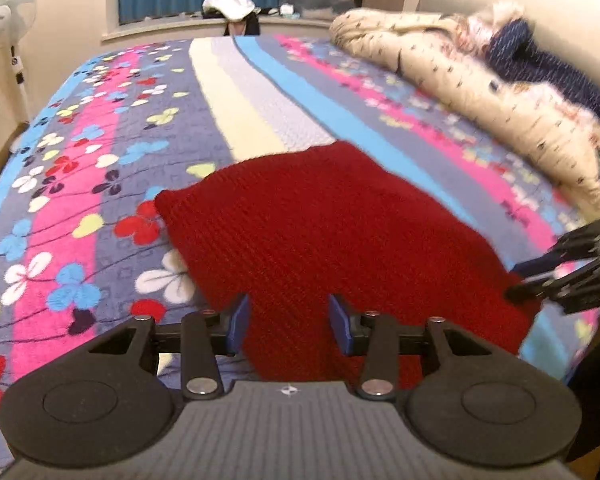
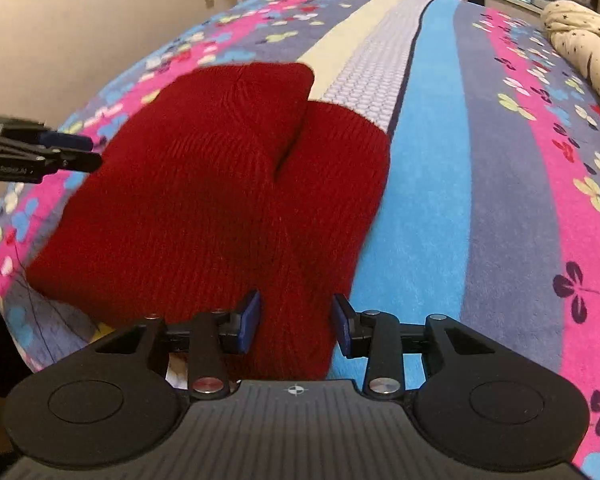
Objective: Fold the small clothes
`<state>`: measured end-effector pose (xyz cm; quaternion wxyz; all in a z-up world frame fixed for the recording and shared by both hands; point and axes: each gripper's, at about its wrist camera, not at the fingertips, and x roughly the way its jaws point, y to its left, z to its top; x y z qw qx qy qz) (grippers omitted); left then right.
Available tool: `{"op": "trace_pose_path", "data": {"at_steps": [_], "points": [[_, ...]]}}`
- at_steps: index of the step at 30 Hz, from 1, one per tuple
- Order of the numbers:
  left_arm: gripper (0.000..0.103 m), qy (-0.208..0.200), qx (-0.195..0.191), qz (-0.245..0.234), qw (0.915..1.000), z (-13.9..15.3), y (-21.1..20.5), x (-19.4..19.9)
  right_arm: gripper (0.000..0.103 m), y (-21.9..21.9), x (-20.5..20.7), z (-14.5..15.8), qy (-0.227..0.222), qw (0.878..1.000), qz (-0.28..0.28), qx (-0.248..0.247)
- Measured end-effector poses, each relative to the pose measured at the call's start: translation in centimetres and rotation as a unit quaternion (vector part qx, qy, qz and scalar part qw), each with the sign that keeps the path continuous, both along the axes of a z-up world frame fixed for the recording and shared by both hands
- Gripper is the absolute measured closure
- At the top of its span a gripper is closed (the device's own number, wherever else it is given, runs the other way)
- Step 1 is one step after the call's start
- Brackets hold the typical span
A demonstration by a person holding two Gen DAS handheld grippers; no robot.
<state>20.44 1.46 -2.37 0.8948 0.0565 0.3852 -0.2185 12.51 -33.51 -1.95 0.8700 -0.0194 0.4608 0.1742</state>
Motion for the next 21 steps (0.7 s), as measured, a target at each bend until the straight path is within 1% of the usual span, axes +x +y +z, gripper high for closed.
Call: {"op": "trace_pose_path", "data": {"at_steps": [1, 2, 4, 5, 7, 9, 12, 14, 16, 17, 18, 19, 21], "points": [[0.055, 0.011, 0.005, -0.005, 0.9999, -0.3, -0.1, 0.0, 0.063, 0.1, -0.1, -0.1, 0.0, 1.0, 0.0, -0.004], [0.055, 0.027, 0.025, -0.012, 0.9993, -1.0, -0.5, 0.1, 0.063, 0.3, -0.1, -0.1, -0.003, 1.0, 0.003, -0.009], [0.054, 0.019, 0.056, -0.015, 0.9981, -1.5, -1.1, -0.3, 0.063, 0.7, -0.1, 0.3, -0.014, 1.0, 0.005, -0.015], [0.054, 0.014, 0.055, -0.016, 0.9983, -1.3, -1.1, -0.4, 0.063, 0.7, -0.2, 0.5, -0.02, 1.0, 0.004, -0.012], [0.054, 0.012, 0.041, -0.008, 0.9991, -0.9, -0.6, -0.4, 0.063, 0.1, -0.2, 1.4, -0.039, 0.999, -0.009, 0.008], [0.055, 0.005, 0.031, 0.002, 0.9995, -0.6, -0.2, -0.4, 0.063, -0.7, -0.3, 2.8, -0.073, 0.996, -0.032, 0.032], [0.055, -0.007, 0.011, -0.007, 0.9999, 0.1, -0.1, -0.7, 0.062, -2.2, -0.1, 4.7, -0.126, 0.986, -0.072, 0.087], [0.055, -0.012, 0.01, -0.018, 0.9997, 0.4, -0.4, -0.8, 0.061, -2.9, 0.4, 5.4, -0.143, 0.978, -0.09, 0.12], [0.054, 0.0, 0.024, -0.029, 0.9993, -0.1, -0.9, -0.7, 0.061, -2.9, 1.2, 5.5, -0.146, 0.975, -0.096, 0.139], [0.054, 0.01, 0.043, -0.027, 0.9987, -0.8, -1.2, -0.5, 0.061, -2.7, 1.7, 5.5, -0.142, 0.975, -0.095, 0.144], [0.054, 0.009, 0.058, -0.019, 0.9981, -1.1, -1.3, -0.4, 0.061, -2.5, 2.2, 5.2, -0.137, 0.975, -0.095, 0.148], [0.054, 0.007, 0.058, -0.015, 0.9982, -1.1, -1.2, -0.3, 0.06, -2.3, 2.7, 5.1, -0.131, 0.976, -0.095, 0.149], [0.054, 0.003, 0.04, -0.002, 0.9992, -0.7, -0.8, -0.2, 0.057, -1.6, 3.6, 4.8, -0.118, 0.977, -0.096, 0.149]]}}
